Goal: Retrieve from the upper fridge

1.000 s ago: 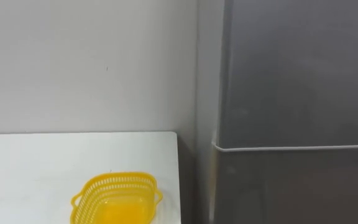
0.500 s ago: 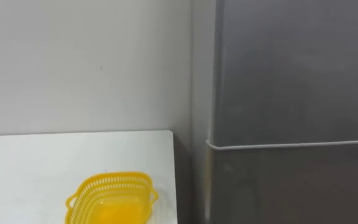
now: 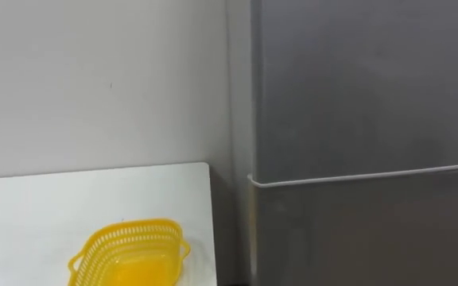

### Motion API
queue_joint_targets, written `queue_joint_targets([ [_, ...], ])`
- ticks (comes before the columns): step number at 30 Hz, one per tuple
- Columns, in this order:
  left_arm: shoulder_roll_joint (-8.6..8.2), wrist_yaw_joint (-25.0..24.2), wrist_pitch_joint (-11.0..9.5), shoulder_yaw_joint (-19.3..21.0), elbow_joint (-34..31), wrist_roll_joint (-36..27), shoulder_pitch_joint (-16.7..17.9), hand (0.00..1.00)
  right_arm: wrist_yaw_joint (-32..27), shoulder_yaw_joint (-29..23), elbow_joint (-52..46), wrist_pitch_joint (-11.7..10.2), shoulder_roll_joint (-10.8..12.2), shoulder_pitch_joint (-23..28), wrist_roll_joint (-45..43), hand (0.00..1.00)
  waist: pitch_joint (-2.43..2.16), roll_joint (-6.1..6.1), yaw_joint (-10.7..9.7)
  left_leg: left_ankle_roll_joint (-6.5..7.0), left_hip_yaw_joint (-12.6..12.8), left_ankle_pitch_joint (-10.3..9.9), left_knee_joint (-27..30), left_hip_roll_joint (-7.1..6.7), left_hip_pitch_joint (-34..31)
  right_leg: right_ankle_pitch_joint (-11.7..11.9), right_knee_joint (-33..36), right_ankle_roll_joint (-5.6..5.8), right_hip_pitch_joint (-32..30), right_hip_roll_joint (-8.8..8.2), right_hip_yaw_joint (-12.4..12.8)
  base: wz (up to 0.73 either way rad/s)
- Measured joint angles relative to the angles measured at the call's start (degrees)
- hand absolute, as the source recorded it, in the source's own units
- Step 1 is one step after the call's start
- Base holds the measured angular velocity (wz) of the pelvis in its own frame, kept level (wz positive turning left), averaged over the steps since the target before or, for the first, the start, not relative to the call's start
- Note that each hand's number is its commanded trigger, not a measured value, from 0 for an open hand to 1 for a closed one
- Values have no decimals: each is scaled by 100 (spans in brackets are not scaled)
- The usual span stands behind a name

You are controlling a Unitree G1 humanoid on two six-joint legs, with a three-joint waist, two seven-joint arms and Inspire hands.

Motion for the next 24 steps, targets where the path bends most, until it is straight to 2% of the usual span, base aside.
queue_joint_targets([
  [2, -1, -449, 128, -313, -12, -207, -4, 0, 5, -3, 10, 5, 0, -60, -35, 0, 9, -20, -81, 3, 5, 3, 1, -9, -17, -1, -2, 3, -8, -9, -27, 4],
  [5, -3, -909, 385, -635, -11, -157, -86, 0, 3, -2, 7, 5, 0, -139, -43, 0, 23, -21, -130, 3, 28, 3, 8, -6, -57, -1, 1, 3, -54, -3, 0, -4],
  [9, -1, -1306, 542, -1040, -10, -149, -186, 0, 12, 177, 6, 107, -27, -247, -37, 0, 25, -27, -210, 3, 43, 3, 12, -7, -95, 0, -2, 3, -63, -1, 17, -1],
  [11, -1, -1615, 715, -1253, -8, -148, -263, 0, 42, 227, 31, 124, -45, -273, -39, 0, 24, -21, -229, 3, 64, 3, 12, -8, -90, 0, -12, 3, -62, 0, 33, -5],
  [17, -1, -2193, 1038, -1539, -9, -147, -385, 0, 30, 239, 66, 242, -94, -343, -17, 0, 21, -18, -286, 3, 118, 2, 40, -8, -95, 0, -17, 3, -70, -2, 33, -2],
  [24, -3, -2618, 1203, -1642, -9, -147, -614, 0, -5, 231, 299, 252, -106, -522, -42, 0, 1, -27, -437, 3, 170, 3, 49, -1, -109, 3, -8, 7, -103, 3, 77, 1],
])
